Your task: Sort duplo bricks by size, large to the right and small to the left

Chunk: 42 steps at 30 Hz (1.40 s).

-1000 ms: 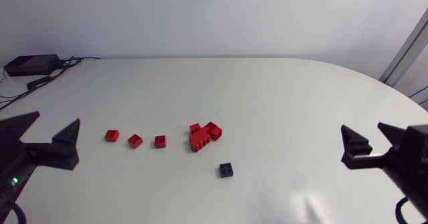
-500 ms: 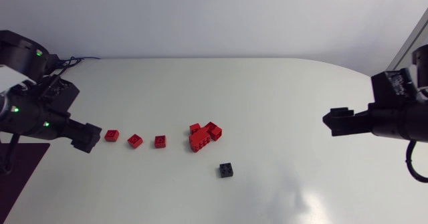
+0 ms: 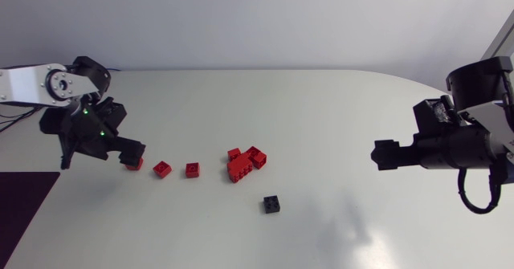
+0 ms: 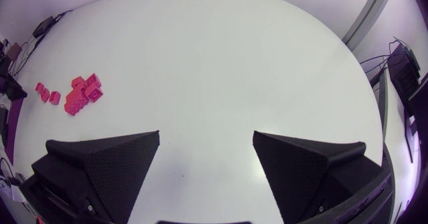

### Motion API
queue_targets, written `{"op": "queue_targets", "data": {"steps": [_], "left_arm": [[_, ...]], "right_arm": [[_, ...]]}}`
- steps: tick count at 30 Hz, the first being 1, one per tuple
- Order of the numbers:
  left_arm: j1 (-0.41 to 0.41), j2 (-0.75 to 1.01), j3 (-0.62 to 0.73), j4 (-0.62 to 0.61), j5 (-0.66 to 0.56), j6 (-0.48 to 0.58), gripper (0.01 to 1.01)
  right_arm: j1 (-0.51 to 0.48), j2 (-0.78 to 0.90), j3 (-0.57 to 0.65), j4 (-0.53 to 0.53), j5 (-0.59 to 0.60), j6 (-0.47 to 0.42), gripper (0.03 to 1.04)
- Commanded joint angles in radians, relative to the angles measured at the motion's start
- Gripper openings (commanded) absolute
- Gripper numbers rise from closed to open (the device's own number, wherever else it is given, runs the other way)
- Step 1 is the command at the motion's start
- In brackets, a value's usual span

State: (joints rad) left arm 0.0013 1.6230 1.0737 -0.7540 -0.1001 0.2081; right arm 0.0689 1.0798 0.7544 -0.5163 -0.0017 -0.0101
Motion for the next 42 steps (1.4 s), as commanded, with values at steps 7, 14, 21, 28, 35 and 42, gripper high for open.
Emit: {"op": "queue_targets", "data": {"steps": [7,14,21,28,35,42], "left_arm": [[0.034,0.219,0.131,0.076,0.013,-0.067,0.980],[0.043,0.270,0.146,0.122,0.013,-0.067,0.607],[0.069,0.313,0.129,0.133,0.013,-0.079,0.559],[0.051,0.351,0.137,0.128,0.013,-0.079,0.607],[0.049,0.359,0.146,0.131,0.013,-0.099,0.266],[0.039,0.201,0.014,0.116,0.013,-0.079,0.259]], "right_arm": [[0.009,0.005,-0.026,0.013,0.006,0.021,1.00],[0.009,0.019,-0.040,0.021,0.008,0.022,1.00],[0.011,0.017,-0.049,0.016,0.009,0.021,1.00],[0.017,0.011,-0.058,0.012,0.009,0.021,1.00],[0.017,0.006,-0.061,-0.001,0.011,0.019,0.99],[0.016,-0.004,-0.073,-0.002,0.012,0.016,0.98]]}}
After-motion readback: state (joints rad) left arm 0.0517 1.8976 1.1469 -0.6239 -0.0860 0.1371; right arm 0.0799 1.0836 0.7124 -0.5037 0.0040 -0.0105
